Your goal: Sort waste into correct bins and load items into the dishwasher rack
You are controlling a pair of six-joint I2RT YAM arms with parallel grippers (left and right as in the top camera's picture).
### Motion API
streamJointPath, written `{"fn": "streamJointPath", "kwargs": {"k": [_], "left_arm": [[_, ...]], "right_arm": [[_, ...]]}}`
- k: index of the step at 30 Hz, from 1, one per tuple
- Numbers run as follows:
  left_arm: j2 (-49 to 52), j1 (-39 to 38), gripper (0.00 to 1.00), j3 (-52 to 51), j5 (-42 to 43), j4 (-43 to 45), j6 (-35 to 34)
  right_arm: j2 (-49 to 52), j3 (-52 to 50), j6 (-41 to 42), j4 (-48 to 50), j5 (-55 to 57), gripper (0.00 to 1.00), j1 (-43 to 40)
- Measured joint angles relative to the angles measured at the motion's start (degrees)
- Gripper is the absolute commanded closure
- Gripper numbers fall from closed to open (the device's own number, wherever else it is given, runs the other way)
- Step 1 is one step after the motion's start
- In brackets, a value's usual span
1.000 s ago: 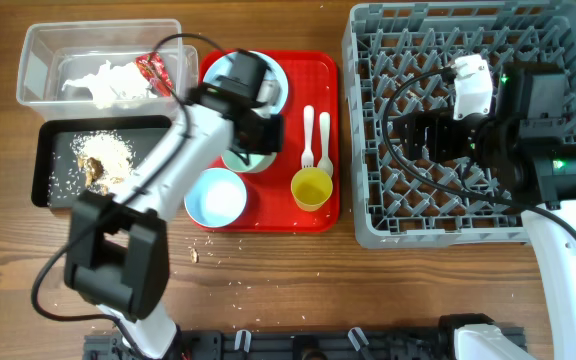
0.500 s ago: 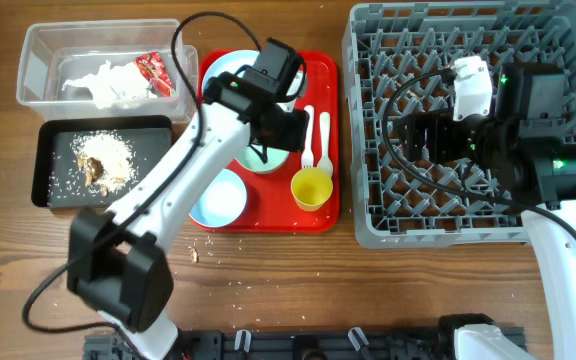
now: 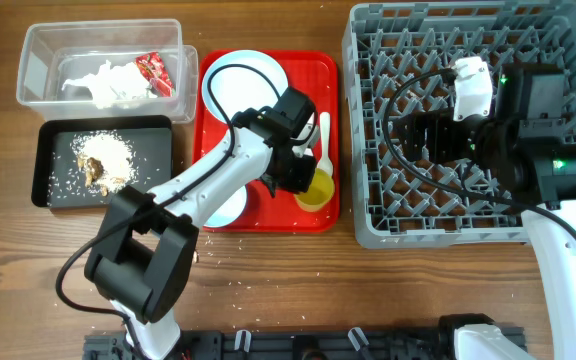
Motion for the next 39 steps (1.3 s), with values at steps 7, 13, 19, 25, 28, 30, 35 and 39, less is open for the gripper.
{"fn": "streamJointPath", "kwargs": {"k": [7,13,19,25,28,30,35,39], "left_arm": [[-1.57,8.07,0.96,-0.02,14.75,-0.26,-4.02],[-7.91,23.78,0.96,0.74,48.46,0.92,-4.26],[-7.91,21.59,0.96,0.74,65.92,3.61,-4.26],[-7.91,20.50,0.96,0.74,67.36,4.79,-4.26],[-7.91,20.44,0.96,0.74,67.80,5.92,-4.26],[-7.91,20.39,0.96,0.74,67.91,6.40,-4.26],[-7.91,22.27,0.96,0.74,67.87,6.86,-4.33],[-7.91,22.67,0.96,0.74,67.47,7.69,-4.50]], "right_arm": [[0.00,-0.02,1.36,-0.22,-6.64,0.00,0.00],[1.36,-3.54,1.99,10.75,-30.95,0.00,0.00],[10.54,-4.98,4.07,20.87,-46.12,0.03,4.76],[12.44,-4.98,8.92,26.47,-48.85,0.20,11.52],[12.44,-4.98,9.14,26.49,-48.85,0.18,11.69],[12.44,-5.01,9.29,25.77,-48.17,0.15,11.69],[12.57,-4.98,9.29,25.75,-47.06,0.15,9.79],[12.57,-5.01,9.51,25.79,-47.10,0.19,8.28]]}}
